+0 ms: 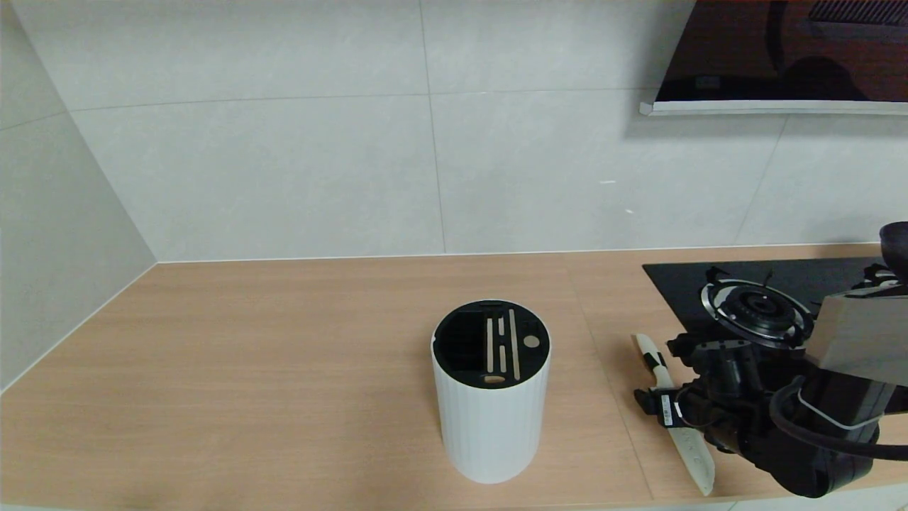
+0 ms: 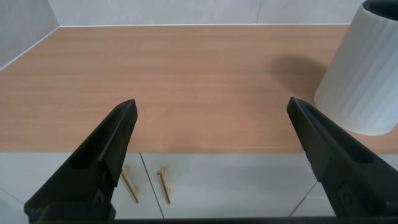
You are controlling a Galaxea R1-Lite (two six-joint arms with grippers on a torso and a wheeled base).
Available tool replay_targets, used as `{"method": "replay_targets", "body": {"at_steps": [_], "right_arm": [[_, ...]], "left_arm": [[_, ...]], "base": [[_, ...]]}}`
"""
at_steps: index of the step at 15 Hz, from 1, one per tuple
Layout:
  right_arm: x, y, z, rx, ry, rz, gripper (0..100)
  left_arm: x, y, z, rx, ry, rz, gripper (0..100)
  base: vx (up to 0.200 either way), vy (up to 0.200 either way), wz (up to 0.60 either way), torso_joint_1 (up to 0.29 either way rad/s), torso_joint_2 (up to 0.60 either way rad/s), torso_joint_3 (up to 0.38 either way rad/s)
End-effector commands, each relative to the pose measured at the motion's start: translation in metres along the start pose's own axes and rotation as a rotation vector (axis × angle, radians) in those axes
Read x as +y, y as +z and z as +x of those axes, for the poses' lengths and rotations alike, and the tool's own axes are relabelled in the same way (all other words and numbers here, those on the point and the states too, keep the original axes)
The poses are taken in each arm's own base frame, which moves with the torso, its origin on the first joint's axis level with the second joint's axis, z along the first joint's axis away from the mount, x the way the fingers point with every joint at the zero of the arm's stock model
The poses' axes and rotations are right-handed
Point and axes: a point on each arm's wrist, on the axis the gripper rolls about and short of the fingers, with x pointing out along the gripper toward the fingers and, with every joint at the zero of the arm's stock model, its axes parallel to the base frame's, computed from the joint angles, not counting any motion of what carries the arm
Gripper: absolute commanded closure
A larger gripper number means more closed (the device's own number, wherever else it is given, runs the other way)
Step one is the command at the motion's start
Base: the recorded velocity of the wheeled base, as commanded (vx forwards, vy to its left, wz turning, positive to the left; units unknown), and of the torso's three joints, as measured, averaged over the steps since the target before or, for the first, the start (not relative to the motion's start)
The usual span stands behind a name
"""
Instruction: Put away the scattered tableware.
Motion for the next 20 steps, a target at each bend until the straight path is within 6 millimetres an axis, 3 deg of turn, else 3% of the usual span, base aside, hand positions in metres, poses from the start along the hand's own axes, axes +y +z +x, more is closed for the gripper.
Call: {"method": "replay_targets", "body": {"at_steps": [1,12,15,17,20], "right_arm": [[0.000,0.000,-0.001,0.000,0.000,0.000,100],[0.000,0.000,-0.001,0.001,-0.001,0.001,100],[-0.001,0.014,-0.011,-0.077,0.007,0.020,100],[0.001,0.037,-0.042,-0.173,0.036,0.029,100],[0.001,0.055,-0.072,-0.221,0.062,0.029,100]], "left_arm": [[0.000,0.000,0.000,0.001,0.000,0.000,0],[0.000,0.000,0.000,0.001,0.000,0.000,0],[0.000,0.000,0.000,0.001,0.000,0.001,0],[0.000,0.000,0.000,0.001,0.000,0.003,0],[0.000,0.000,0.000,0.001,0.000,0.003,0]], "base": [[0.000,0.000,0.00,0.000,0.00,0.000],[0.000,0.000,0.00,0.000,0.00,0.000],[0.000,0.000,0.00,0.000,0.00,0.000],[0.000,0.000,0.00,0.000,0.00,0.000],[0.000,0.000,0.00,0.000,0.00,0.000]]}}
